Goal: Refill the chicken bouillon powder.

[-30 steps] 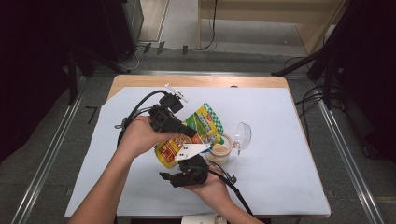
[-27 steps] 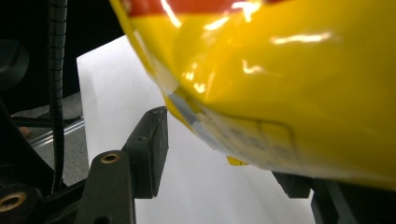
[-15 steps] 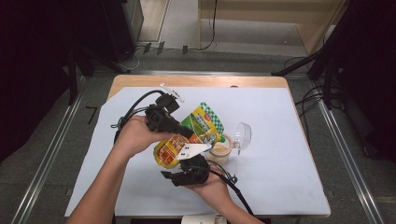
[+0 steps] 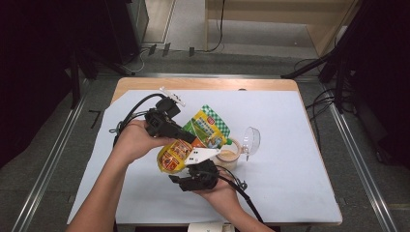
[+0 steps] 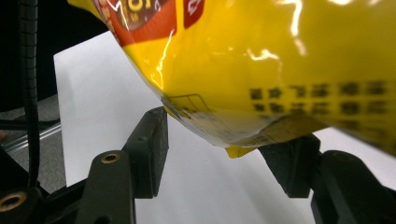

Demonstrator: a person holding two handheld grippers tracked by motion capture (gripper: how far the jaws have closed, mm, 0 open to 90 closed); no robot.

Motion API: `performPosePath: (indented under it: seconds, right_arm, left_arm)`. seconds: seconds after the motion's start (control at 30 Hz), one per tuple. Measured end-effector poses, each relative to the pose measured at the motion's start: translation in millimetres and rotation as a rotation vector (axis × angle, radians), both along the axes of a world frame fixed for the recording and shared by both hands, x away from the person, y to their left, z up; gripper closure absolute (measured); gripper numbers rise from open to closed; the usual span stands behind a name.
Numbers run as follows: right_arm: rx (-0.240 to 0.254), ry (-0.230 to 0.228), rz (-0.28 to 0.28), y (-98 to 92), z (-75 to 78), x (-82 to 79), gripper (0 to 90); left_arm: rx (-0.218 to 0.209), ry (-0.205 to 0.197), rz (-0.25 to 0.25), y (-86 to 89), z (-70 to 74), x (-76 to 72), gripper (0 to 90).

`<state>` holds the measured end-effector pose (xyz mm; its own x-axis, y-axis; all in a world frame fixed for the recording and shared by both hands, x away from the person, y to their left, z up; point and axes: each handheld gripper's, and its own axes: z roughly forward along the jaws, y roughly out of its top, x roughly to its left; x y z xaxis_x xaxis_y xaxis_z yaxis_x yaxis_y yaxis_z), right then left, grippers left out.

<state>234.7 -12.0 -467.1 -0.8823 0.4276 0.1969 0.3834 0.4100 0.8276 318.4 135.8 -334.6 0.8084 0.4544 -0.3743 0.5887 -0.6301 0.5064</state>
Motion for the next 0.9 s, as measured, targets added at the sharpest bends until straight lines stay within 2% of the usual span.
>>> performPosePath:
  seconds: [0.23,0.33,0.47,0.63,0.73,0.9]
  right_arm:
    - [-0.007,0.000,-0.006,-1.2,-1.6,0.4,44.4]
    - [-0.009,0.004,-0.006,-1.4,-1.8,-0.4,44.2]
    - [-0.017,-0.010,0.006,-0.8,-1.1,-2.6,45.2]
    - [-0.019,-0.018,0.003,-0.6,-1.3,-3.4,45.2]
    - [-0.017,-0.015,0.000,-1.8,-1.2,-3.5,44.9]
    - [-0.008,-0.009,-0.006,-3.5,-2.1,-3.1,43.9]
  left_arm:
    - [-0.005,-0.010,-0.008,7.3,-3.4,-1.5,88.4]
    - [-0.008,-0.003,-0.007,11.3,-5.8,-1.0,88.4]
    - [-0.035,0.011,-0.024,15.5,-9.9,0.3,88.8]
    - [-0.063,0.009,-0.030,20.3,-11.9,2.7,88.9]
    - [-0.081,-0.001,-0.038,23.3,-12.0,3.9,88.8]
    - [-0.091,0.004,-0.037,26.0,-11.7,4.2,88.8]
